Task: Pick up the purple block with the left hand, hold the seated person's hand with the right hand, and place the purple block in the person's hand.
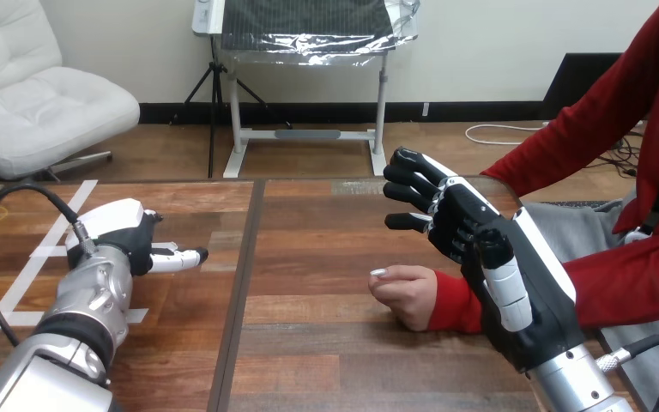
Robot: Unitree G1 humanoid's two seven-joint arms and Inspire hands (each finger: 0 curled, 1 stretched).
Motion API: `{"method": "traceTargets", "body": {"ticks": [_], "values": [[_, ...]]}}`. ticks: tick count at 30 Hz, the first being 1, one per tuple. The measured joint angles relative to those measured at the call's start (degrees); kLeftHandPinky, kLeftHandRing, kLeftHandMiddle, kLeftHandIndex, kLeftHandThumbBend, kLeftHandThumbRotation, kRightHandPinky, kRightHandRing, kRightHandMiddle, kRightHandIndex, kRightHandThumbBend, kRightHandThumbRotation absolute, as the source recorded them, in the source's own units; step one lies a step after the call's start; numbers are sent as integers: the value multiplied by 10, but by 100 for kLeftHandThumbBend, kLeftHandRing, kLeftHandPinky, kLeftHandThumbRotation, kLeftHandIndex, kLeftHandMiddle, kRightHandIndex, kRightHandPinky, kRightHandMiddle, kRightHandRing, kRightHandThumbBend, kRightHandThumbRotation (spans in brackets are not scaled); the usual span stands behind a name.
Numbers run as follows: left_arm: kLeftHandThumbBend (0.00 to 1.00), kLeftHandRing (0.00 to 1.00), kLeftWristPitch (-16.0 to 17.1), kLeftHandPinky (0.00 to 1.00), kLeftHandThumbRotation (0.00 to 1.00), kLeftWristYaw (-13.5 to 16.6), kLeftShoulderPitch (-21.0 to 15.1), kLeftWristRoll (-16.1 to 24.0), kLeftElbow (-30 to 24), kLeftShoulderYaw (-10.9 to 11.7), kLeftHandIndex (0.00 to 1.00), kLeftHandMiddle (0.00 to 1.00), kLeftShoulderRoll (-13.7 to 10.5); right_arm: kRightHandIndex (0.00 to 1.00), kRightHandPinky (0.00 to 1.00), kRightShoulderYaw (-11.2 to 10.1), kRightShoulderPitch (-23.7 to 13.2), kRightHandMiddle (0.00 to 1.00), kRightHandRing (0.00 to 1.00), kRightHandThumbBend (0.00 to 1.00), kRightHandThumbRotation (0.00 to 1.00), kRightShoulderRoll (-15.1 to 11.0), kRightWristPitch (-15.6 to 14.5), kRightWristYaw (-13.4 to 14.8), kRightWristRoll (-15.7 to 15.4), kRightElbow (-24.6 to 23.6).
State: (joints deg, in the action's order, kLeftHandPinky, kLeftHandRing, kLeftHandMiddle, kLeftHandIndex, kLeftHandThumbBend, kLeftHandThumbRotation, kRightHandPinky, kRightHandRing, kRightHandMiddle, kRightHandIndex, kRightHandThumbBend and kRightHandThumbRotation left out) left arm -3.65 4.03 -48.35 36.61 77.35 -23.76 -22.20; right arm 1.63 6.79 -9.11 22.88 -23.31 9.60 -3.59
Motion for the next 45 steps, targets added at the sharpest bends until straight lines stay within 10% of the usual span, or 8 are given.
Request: {"method": "traceTargets", "body": {"ticks": [45], "values": [[65,91,-32,90,66,7,0,15,0,-20,90,92,-2,87,77,0,0,87,87,94,100,0,0,0,0,0]]}}
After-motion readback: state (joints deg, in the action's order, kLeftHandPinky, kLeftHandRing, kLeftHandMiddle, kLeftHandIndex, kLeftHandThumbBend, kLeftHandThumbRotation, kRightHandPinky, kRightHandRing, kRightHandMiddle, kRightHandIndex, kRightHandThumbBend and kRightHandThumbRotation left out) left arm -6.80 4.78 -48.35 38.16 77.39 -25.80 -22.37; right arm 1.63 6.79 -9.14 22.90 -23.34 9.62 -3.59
